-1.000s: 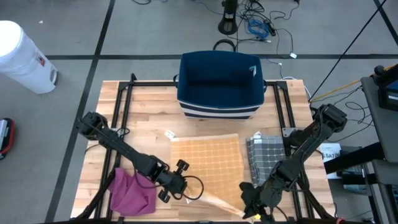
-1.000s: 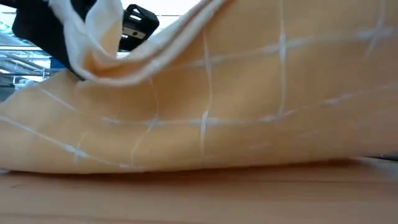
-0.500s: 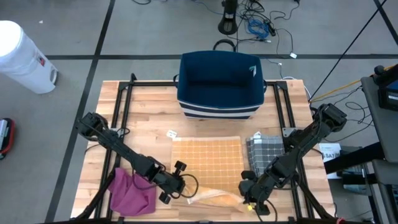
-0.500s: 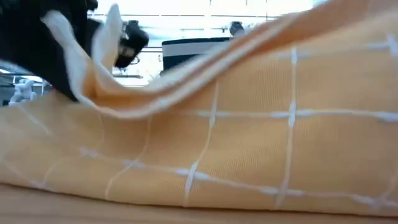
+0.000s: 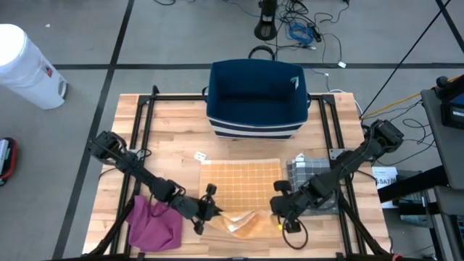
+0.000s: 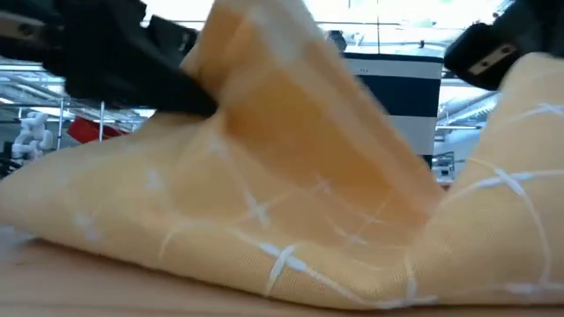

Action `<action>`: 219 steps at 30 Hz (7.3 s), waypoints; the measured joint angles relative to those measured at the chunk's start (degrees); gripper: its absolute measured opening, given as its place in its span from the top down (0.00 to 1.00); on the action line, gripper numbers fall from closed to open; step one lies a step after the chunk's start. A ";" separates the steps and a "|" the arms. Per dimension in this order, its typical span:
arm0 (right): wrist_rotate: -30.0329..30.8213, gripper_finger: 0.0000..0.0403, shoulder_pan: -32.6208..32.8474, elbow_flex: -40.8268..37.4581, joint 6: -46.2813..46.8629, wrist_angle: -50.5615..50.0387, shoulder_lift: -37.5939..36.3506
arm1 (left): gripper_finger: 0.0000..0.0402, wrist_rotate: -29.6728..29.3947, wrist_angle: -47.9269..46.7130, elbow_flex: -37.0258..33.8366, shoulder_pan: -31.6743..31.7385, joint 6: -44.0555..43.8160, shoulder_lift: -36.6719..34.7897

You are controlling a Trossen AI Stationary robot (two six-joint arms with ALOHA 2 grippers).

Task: Fold towel
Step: Fold the orange patterned towel

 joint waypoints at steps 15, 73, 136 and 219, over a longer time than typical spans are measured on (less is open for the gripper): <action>6.26 1.00 -6.23 -0.01 -2.94 -10.58 -0.04 | 0.99 -23.26 -3.65 -0.94 1.83 -3.49 -0.09; 33.97 0.75 -18.43 0.00 6.86 -23.69 -0.04 | 0.99 -44.41 -32.84 -0.94 0.53 -55.10 -0.07; 23.39 0.64 -5.75 -16.54 9.54 26.46 4.11 | 0.57 -51.00 -35.81 -0.95 0.21 -54.54 -0.09; 17.32 0.64 5.90 -16.52 56.51 3.01 0.26 | 0.57 11.39 -24.55 -0.92 6.15 -21.37 -0.15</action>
